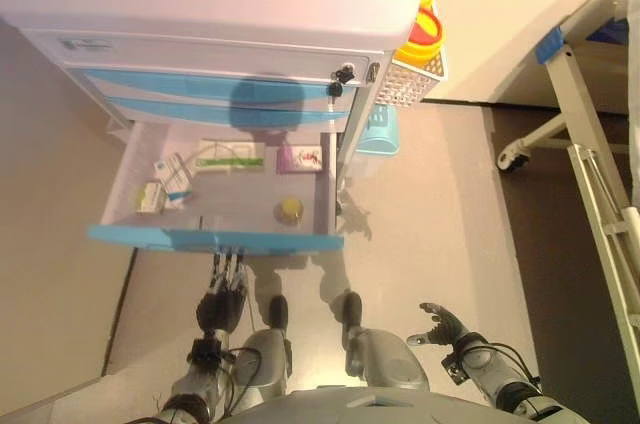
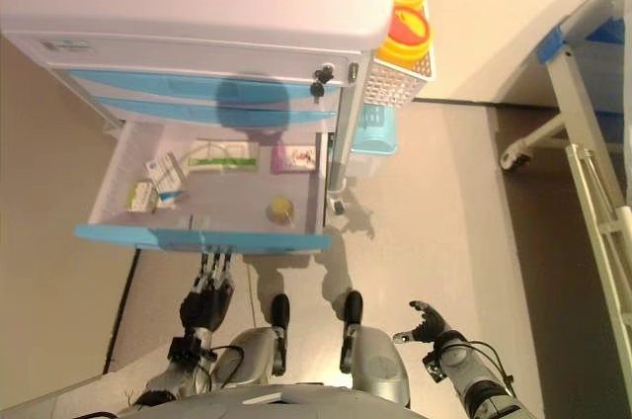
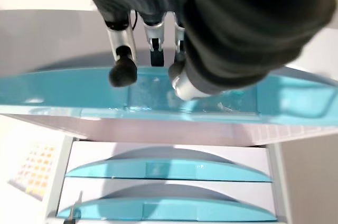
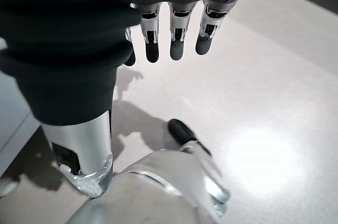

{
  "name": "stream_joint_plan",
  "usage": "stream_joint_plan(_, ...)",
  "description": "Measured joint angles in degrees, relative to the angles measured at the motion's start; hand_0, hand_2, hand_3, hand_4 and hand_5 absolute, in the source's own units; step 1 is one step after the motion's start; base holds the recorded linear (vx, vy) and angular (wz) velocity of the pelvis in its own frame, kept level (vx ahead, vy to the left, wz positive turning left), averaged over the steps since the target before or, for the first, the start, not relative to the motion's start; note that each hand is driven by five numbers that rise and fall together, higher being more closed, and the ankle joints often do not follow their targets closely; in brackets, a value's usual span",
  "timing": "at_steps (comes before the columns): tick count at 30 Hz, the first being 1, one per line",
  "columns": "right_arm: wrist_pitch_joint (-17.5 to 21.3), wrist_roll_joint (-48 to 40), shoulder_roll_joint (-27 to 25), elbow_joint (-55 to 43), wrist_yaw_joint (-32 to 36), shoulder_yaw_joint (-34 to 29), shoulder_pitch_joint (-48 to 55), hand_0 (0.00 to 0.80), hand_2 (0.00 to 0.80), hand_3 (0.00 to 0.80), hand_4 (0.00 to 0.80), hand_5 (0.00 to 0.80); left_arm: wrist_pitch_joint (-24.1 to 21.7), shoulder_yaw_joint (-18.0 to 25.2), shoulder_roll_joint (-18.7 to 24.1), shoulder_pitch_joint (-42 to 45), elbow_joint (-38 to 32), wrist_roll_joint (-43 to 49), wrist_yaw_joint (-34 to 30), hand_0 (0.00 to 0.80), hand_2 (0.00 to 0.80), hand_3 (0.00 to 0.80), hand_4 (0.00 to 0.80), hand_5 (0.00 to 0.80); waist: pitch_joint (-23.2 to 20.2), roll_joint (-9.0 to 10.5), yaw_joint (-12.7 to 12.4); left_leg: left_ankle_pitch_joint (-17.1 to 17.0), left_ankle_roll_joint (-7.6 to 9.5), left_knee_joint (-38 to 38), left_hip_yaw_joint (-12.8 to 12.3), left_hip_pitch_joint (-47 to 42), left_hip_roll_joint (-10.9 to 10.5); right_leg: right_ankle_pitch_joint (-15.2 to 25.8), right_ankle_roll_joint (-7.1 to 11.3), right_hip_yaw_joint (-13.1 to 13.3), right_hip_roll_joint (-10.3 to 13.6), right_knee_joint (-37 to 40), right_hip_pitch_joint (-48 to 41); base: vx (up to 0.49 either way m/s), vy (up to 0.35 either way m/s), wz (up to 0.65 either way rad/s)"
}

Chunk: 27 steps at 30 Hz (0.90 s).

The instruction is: Open the drawer and pick up the medicine

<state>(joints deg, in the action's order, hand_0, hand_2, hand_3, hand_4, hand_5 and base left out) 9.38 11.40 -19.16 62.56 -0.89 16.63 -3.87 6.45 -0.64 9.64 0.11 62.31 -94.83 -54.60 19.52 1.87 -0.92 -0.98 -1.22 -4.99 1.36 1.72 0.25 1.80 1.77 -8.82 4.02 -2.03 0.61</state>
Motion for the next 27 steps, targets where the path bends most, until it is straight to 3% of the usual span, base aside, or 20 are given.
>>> stream_joint_plan(4, 0.5, 0.6, -0.9, 2.0, 0.1, -0.8, 0.2, 0.000, 0.000, 0.000, 0.000, 0.000, 3.0, 2.9, -1.0, 1.7, 1.8, 4.1, 1.4, 0.800, 0.800, 0.800, 0.800, 0.800, -1.2, -2.15, -1.8, -0.7, -1.30, 1.1, 1.7, 0.1, 0.8, -1.0, -1.11, -1.4, -0.9, -1.3, 0.0, -0.076, -0.048, 0.26)
stream_joint_plan(10, 0.4, 0.5, -4.6, 3.8, 0.1, -3.6, 1.1, 0.000, 0.000, 0.000, 0.000, 0.000, 7.0, 6.3, -2.1, 6.3, 2.6, 10.4, 4.6, 0.800, 0.800, 0.800, 0.800, 0.800, -3.9, -6.56, -4.1, -0.7, -1.25, 1.4, 1.9, 1.7, 1.9, -5.0, -2.48, -5.2, -0.6, -7.1, 2.4, -0.056, 0.011, 0.35)
stream_joint_plan(13, 0.4, 0.5, -5.9, 4.5, 0.1, -4.7, 1.1, 0.000, 0.000, 0.000, 0.000, 0.000, 7.8, 7.4, -2.1, 8.4, 2.8, 12.8, 4.8, 0.800, 0.800, 0.800, 0.800, 0.800, -5.0, -7.71, -4.8, -1.1, -1.26, 1.3, 2.0, 2.1, 2.2, -7.3, -3.10, -6.6, 0.1, -10.2, 4.1, -0.023, 0.040, 0.26)
stream_joint_plan(14, 0.4, 0.5, -6.4, 4.6, 0.1, -4.7, 1.1, 0.000, 0.000, 0.000, 0.000, 0.000, 8.3, 7.9, -2.0, 9.0, 2.8, 12.9, 4.5, 0.800, 0.800, 0.800, 0.800, 0.800, -5.4, -8.28, -5.1, -2.9, -2.70, 1.0, 2.1, 2.1, 2.3, -8.2, -3.18, -7.3, 0.3, -11.4, 4.2, -0.008, 0.029, 0.29)
stream_joint_plan(16, 0.5, 0.5, -6.8, 5.8, 0.2, -5.3, 1.2, 0.000, 0.000, 0.000, 0.000, 0.000, 8.4, 8.4, -1.3, 9.2, 2.7, 13.1, 2.9, 0.800, 0.800, 0.800, 0.800, 0.800, -6.1, -8.29, -5.8, -4.1, -2.92, 1.3, 2.1, 2.1, 1.5, -10.4, -2.99, -7.8, 1.7, -14.0, 5.2, 0.011, 0.036, 0.33)
stream_joint_plan(21, 1.4, 0.5, -6.4, 6.5, 0.0, -6.7, 0.3, 0.000, 0.000, 0.000, 0.000, 0.000, 8.0, 8.3, 1.3, 9.5, 2.5, 16.6, 1.2, 0.800, 0.800, 0.800, 0.800, 0.800, -6.8, -7.74, -6.8, -6.4, -4.13, 1.4, 1.5, 2.0, -0.2, -11.2, -2.75, -8.0, 3.4, -14.9, 5.1, 0.028, 0.035, 0.08)
stream_joint_plan(22, 1.8, 0.5, -6.3, 6.5, 0.0, -6.8, 0.6, 0.000, 0.000, 0.000, 0.000, 0.000, 6.9, 8.3, 1.7, 9.3, 2.4, 17.6, 1.3, 0.505, 0.505, 0.505, 0.505, 0.505, -7.2, -7.40, -6.7, -6.4, -4.12, 1.4, 1.4, 2.0, -0.2, -11.2, -2.62, -7.7, 3.3, -15.0, 5.1, 0.060, 0.038, 0.08)
stream_joint_plan(23, 2.4, 0.5, -6.1, 6.5, -0.2, -6.8, 1.1, 0.000, 0.000, 0.000, 0.000, 0.000, 5.2, 8.1, 1.9, 9.1, 2.4, 18.6, 1.8, 0.000, 0.000, 0.000, 0.000, 0.000, -7.9, -6.92, -6.4, -6.4, -4.12, 1.7, 1.5, 2.0, -0.3, -11.3, -2.56, -7.5, 3.2, -15.0, 5.1, 0.075, 0.035, 0.12)
stream_joint_plan(25, 3.5, 0.3, -5.8, 6.5, -0.8, -6.8, 2.2, 0.000, 0.000, 0.000, 0.000, 0.000, 1.6, 7.4, 2.2, 8.9, 2.1, 21.2, 5.5, 0.000, 0.000, 0.000, 0.000, 0.000, -9.8, -6.15, -6.0, -5.8, -3.27, 2.5, 1.4, 1.7, -0.1, -11.4, -2.38, -7.3, 2.9, -15.1, 5.2, 0.092, 0.021, 0.07)
stream_joint_plan(26, 4.2, -0.5, -5.7, 6.5, -1.4, -6.9, 2.7, 0.000, 0.000, 0.000, 0.000, 0.000, -0.2, 7.1, 2.2, 8.9, 2.1, 22.9, 7.9, 0.000, 0.000, 0.000, 0.000, 0.000, -10.7, -6.18, -5.5, -4.3, -1.56, 2.5, 1.3, 1.4, 0.6, -11.5, -2.25, -6.9, 2.2, -15.3, 5.3, 0.086, 0.011, -0.08)
stream_joint_plan(27, 4.9, -1.3, -5.1, 6.5, -2.1, -6.9, 2.8, 0.000, 0.000, 0.000, 0.000, 0.000, -2.2, 7.0, 2.5, 8.5, 2.5, 24.7, 10.3, 0.000, 0.000, 0.000, 0.000, 0.000, -11.2, -5.68, -5.2, -3.6, -1.40, 2.6, 0.7, 0.8, 0.6, -11.8, -2.16, -5.7, 2.1, -16.0, 5.3, 0.102, 0.014, -0.17)
